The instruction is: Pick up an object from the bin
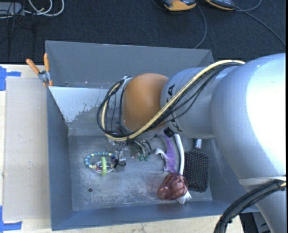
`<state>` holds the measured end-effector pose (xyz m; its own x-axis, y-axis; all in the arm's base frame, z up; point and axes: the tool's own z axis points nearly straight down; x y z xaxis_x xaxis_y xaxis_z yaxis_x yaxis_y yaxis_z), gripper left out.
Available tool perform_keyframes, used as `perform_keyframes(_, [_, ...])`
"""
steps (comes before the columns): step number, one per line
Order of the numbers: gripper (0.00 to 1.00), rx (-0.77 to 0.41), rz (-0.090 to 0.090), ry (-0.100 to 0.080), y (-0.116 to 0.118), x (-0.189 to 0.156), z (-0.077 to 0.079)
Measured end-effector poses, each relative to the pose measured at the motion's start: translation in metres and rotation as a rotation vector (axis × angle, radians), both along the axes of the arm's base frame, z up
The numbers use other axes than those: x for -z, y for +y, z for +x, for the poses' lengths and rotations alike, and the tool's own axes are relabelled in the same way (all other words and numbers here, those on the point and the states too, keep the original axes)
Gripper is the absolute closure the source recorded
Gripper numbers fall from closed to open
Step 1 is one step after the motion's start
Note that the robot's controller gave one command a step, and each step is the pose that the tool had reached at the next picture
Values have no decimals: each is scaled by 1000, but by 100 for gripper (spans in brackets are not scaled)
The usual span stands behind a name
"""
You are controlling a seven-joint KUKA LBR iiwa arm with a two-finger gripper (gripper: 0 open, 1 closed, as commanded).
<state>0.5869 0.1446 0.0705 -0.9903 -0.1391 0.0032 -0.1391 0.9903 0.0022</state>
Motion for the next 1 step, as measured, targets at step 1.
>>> perform_keyframes(1, [100, 1, 0, 0, 0, 0, 0])
